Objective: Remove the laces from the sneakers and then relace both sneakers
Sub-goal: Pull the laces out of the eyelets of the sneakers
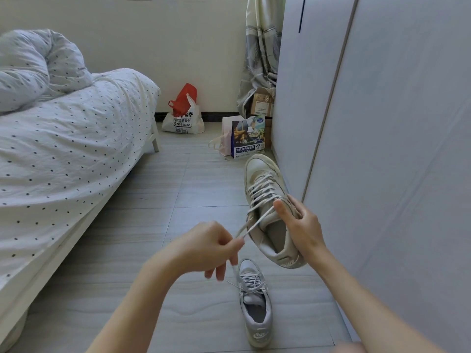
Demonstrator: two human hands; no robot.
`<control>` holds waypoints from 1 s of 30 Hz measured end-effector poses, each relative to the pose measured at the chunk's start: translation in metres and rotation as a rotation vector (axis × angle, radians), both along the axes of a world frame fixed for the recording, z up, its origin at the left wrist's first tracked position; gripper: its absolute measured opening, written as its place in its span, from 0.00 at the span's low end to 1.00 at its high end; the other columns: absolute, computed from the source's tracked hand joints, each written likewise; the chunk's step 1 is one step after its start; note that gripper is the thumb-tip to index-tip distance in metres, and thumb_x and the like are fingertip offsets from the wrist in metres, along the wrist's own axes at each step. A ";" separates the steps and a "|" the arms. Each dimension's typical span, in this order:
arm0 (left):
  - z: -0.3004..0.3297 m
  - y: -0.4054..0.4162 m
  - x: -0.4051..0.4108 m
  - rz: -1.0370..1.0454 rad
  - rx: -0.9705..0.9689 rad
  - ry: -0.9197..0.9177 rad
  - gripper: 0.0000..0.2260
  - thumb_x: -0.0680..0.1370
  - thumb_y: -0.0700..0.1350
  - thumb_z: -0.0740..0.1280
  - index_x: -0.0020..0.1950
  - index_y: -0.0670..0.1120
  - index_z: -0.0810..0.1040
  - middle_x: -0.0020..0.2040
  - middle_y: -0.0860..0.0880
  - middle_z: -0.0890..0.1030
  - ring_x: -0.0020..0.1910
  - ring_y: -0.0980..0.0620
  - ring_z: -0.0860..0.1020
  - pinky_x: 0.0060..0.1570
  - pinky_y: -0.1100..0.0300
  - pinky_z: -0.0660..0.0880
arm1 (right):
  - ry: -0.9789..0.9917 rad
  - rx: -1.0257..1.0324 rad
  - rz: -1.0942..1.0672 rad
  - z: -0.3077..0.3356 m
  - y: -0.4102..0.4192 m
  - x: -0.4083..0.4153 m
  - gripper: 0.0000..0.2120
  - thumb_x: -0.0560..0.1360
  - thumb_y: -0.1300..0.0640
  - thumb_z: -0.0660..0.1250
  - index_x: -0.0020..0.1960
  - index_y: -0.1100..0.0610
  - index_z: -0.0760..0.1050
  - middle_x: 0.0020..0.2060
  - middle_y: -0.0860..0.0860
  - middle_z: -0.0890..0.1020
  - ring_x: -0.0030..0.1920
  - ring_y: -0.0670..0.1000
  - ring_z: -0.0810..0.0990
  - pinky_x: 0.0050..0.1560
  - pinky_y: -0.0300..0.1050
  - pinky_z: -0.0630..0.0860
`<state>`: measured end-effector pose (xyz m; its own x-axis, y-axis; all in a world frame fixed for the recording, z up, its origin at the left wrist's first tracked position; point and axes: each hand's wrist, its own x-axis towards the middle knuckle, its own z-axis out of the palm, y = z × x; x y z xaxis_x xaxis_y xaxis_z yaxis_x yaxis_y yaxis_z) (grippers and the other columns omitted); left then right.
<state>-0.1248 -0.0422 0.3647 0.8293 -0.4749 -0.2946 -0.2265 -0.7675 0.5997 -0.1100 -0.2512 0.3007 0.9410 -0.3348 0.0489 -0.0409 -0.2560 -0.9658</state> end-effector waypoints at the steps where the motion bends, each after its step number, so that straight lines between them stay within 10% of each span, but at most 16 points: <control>1: -0.001 0.001 -0.001 -0.031 0.074 0.063 0.18 0.81 0.54 0.56 0.39 0.49 0.79 0.30 0.53 0.82 0.25 0.59 0.77 0.36 0.66 0.71 | 0.014 -0.016 -0.024 -0.002 -0.003 0.000 0.42 0.60 0.29 0.65 0.69 0.48 0.70 0.62 0.47 0.78 0.61 0.48 0.75 0.64 0.46 0.71; 9: -0.009 0.018 0.007 0.042 0.065 0.158 0.21 0.80 0.57 0.55 0.42 0.46 0.81 0.35 0.51 0.84 0.33 0.56 0.83 0.43 0.65 0.73 | 0.076 -0.079 -0.221 -0.006 -0.025 -0.003 0.38 0.66 0.28 0.61 0.69 0.47 0.69 0.62 0.50 0.77 0.63 0.55 0.74 0.62 0.52 0.70; 19: -0.021 -0.008 0.014 0.154 -0.362 -0.494 0.06 0.76 0.46 0.67 0.52 0.49 0.80 0.46 0.54 0.81 0.43 0.61 0.78 0.46 0.66 0.76 | -0.079 0.077 0.076 0.016 0.001 -0.017 0.43 0.59 0.30 0.67 0.69 0.51 0.70 0.62 0.48 0.77 0.63 0.48 0.75 0.65 0.51 0.71; 30: -0.014 -0.008 0.018 0.392 -0.528 -0.563 0.10 0.76 0.41 0.67 0.37 0.51 0.72 0.35 0.54 0.79 0.36 0.57 0.79 0.39 0.64 0.77 | -0.154 -0.014 0.260 0.023 0.022 -0.017 0.34 0.64 0.37 0.68 0.67 0.46 0.69 0.56 0.37 0.76 0.60 0.40 0.75 0.58 0.35 0.71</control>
